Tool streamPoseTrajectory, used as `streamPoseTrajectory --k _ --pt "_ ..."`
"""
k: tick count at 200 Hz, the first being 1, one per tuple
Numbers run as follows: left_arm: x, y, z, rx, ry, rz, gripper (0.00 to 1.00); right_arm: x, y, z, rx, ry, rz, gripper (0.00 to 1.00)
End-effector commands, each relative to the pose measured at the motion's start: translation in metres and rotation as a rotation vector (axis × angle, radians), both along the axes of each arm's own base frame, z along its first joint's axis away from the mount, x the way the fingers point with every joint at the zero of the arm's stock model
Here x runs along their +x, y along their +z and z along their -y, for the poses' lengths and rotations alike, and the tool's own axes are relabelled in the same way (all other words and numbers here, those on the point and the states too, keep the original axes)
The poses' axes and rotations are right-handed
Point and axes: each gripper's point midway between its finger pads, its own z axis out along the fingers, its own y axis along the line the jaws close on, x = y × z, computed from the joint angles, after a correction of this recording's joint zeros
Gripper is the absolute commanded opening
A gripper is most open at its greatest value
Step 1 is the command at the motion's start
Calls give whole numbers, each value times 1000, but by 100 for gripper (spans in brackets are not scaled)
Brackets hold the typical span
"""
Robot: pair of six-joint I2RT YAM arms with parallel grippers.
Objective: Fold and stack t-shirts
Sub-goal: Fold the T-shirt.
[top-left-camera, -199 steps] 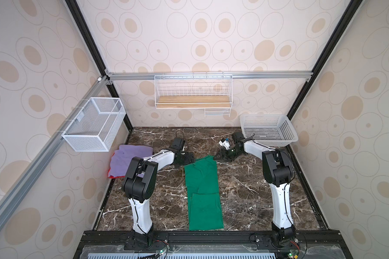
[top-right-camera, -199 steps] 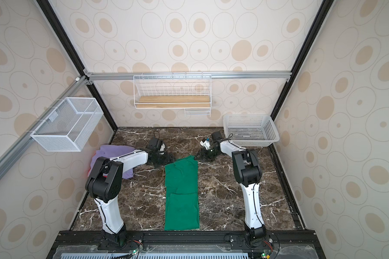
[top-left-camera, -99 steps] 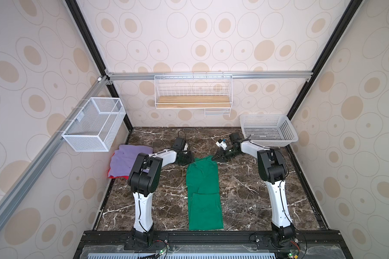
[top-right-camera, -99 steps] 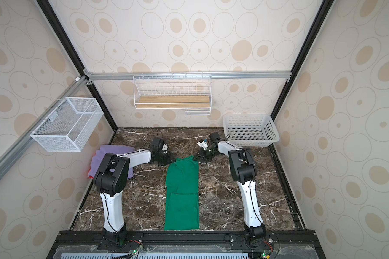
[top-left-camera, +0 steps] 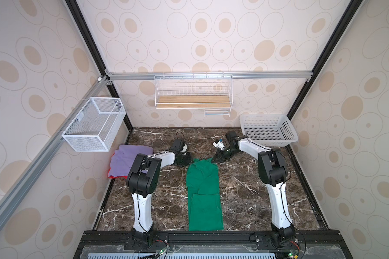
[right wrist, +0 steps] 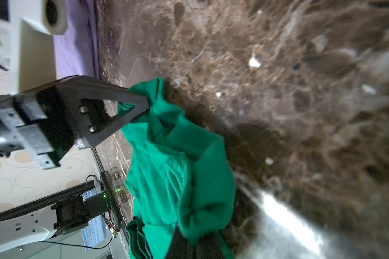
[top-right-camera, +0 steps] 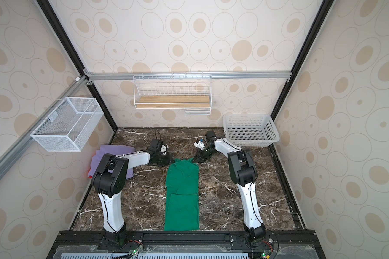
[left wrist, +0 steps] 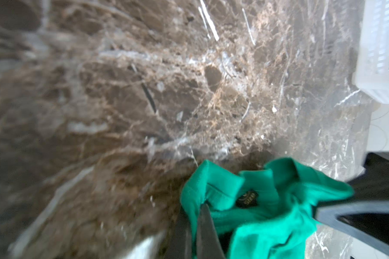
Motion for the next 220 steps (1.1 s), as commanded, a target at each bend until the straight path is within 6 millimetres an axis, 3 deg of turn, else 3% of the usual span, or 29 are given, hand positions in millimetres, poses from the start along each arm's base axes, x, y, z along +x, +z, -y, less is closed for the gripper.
streamPoseTrajectory --k 1,50,77,148,173,220 --pt "3 49 1 -68 16 108 0 -29 30 5 -32 29 60 0" --pt "-26 91 -3 -124 7 180 0 -89 49 13 -45 69 105 0" --pt "-53 101 -5 -150 -6 187 0 -125 59 18 -60 108 131 0" --pt "-163 113 6 -112 -131 212 5 -201 90 36 -19 159 177 0" --pt "-189 108 -2 -111 -133 187 7 -233 84 38 -33 213 157 0" --pt "-222 101 -14 -118 -137 134 8 -294 54 34 -89 309 86 0"
